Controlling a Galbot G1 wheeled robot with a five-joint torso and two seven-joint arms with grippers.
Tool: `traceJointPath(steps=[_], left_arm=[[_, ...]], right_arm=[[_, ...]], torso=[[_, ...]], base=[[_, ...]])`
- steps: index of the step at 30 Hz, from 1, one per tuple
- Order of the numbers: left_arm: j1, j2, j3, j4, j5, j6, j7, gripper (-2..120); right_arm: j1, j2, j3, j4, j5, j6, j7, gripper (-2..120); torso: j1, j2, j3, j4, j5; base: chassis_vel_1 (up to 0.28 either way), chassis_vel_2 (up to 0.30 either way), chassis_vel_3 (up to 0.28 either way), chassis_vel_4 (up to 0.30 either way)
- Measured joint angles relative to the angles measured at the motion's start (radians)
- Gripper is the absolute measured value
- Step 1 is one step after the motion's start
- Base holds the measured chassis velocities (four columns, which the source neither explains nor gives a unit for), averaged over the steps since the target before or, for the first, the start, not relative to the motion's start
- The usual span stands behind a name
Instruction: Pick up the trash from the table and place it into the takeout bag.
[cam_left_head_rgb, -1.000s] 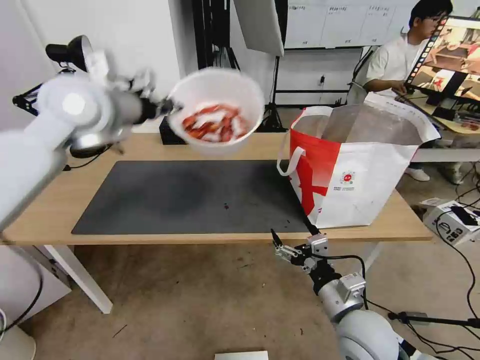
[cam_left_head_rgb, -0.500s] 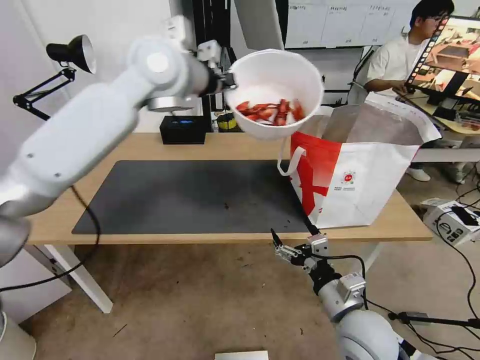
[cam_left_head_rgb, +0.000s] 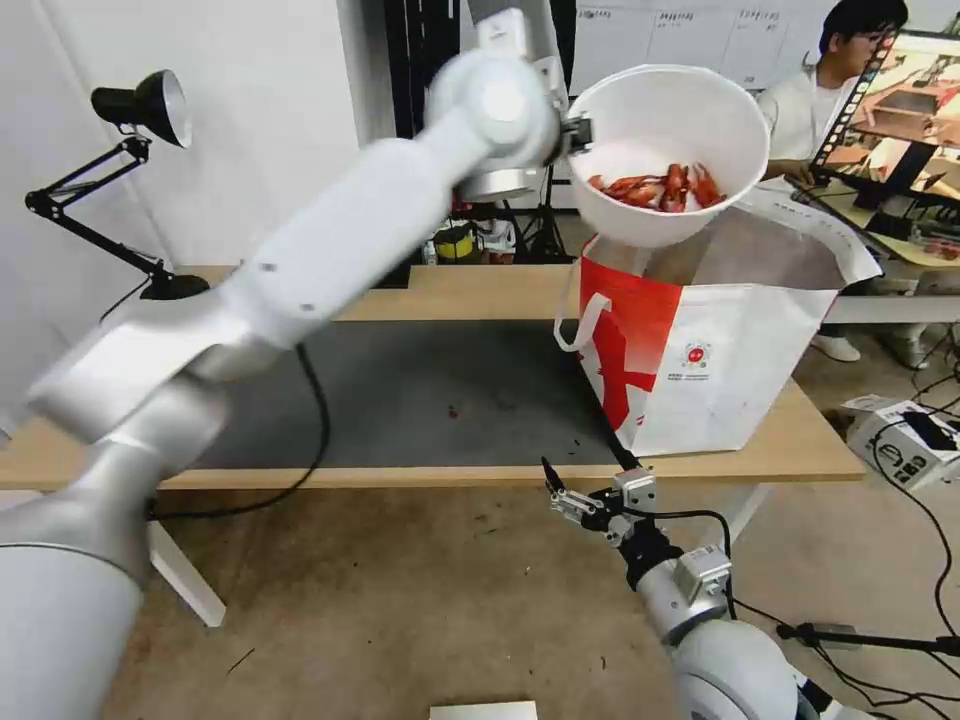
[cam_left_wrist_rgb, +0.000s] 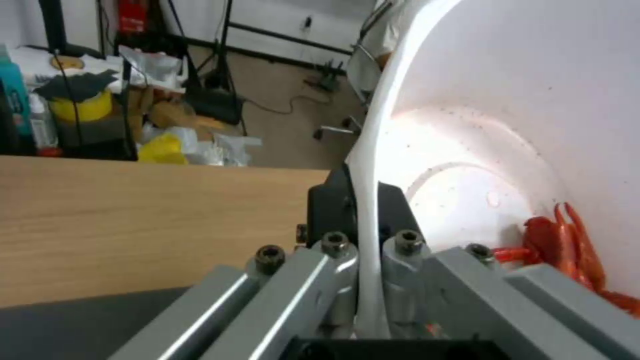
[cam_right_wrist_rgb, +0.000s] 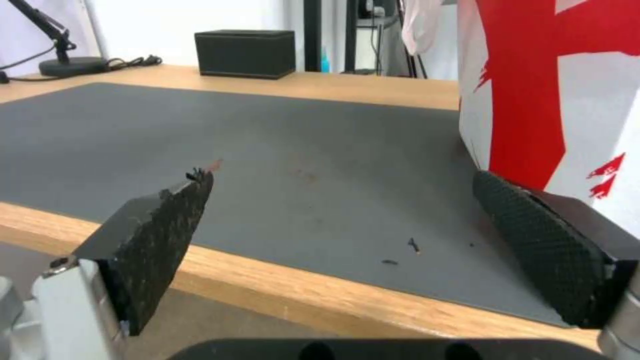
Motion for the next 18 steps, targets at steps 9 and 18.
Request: traceJointPath(steps=[9,18], left_arm=[[0.055,-0.059,0.112,0.077,0.315,-0.091,0.045,0],[0.062,0.007,0.171,0.021,0.391,-0.094,0.118,0]], right_arm=[[0.0,0.0,0.0,0.0,0.0,0.0,0.0,100],[0.0,0.0,0.0,0.0,0.0,0.0,0.0,100]], torso=[[0.0,0.0,0.0,0.0002,-0.0002],[0.0,0.0,0.0,0.0004,-0.0003]], base=[[0.0,0.0,0.0,0.0],[0.0,0.0,0.0,0.0]])
